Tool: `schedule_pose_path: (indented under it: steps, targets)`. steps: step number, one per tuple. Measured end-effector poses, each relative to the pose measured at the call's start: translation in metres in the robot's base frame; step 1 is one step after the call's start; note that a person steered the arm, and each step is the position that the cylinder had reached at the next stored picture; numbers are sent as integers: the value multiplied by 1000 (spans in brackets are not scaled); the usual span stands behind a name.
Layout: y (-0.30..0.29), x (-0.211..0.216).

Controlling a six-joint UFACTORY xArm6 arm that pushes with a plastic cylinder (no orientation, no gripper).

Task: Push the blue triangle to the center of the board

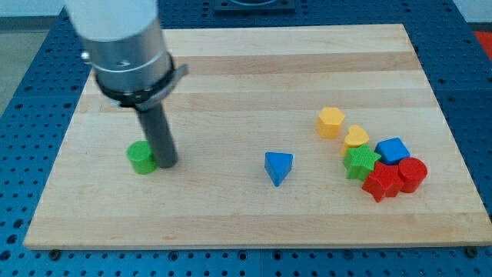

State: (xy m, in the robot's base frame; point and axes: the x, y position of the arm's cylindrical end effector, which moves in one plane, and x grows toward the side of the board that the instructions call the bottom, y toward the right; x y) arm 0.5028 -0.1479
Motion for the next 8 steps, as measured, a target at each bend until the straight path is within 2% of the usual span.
schedule_pose_path:
  steps: [1, 3, 5, 6, 7, 8]
  targets:
    - [-18, 0]
    - [62, 15]
    - [143, 65]
    - [180, 77]
    - [207, 60]
    - [211, 8]
